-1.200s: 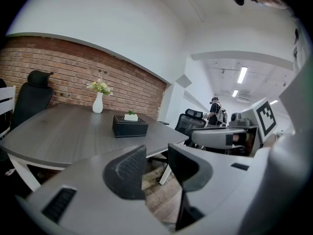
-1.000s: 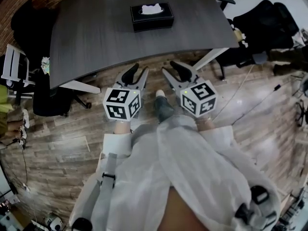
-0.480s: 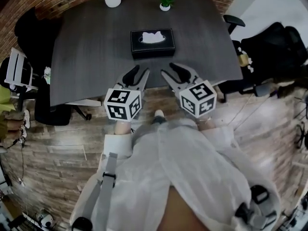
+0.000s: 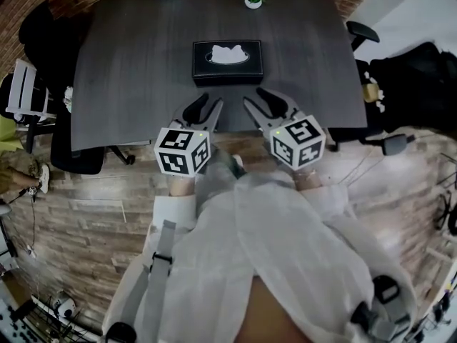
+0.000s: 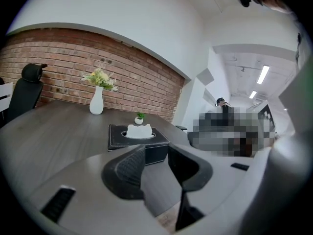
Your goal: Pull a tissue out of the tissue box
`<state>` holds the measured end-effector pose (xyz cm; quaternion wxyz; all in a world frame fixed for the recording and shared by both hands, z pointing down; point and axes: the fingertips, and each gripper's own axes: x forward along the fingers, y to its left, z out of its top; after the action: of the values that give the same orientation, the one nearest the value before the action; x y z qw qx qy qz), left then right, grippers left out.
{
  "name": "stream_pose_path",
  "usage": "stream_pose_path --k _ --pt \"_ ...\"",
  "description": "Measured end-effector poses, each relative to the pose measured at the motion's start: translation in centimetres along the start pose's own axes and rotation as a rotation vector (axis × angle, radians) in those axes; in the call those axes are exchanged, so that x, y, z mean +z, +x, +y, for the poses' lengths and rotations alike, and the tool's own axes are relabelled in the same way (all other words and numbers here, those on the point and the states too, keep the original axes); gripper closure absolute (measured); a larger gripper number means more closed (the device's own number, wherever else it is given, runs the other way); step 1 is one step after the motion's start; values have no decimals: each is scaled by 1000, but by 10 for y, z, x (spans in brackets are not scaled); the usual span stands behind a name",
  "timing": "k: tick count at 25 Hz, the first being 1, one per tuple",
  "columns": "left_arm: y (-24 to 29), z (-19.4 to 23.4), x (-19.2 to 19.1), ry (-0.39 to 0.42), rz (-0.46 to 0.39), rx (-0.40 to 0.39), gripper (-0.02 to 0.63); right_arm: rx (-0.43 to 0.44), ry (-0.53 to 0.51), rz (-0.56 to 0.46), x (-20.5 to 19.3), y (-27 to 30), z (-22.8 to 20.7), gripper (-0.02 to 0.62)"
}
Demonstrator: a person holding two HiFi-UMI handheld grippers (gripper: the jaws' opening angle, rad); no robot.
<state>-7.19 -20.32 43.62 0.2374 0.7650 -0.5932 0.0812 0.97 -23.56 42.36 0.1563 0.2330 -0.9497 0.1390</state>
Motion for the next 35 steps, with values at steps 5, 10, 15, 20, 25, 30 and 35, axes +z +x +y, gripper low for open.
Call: stream_pose_path --k 5,10,15,20,25,30,35 --pt "5 6 5 -3 11 18 474 8 14 0 3 3 -3 456" --pt "12 9 6 5 27 36 474 -4 52 -2 -1 7 -18 456" --pt "14 16 2 12 59 32 475 -14 87 5 -7 12 -18 456" --pt "28 28 13 13 62 13 476 -47 109 16 -9 15 -29 456" --pt "46 45 25 19 68 -3 475 -106 112 14 -1 23 -53 456" --pt "61 61 31 35 79 -26 474 -127 96 25 7 45 -67 456" --pt "70 80 33 50 98 -53 474 -127 3 48 23 73 -69 456"
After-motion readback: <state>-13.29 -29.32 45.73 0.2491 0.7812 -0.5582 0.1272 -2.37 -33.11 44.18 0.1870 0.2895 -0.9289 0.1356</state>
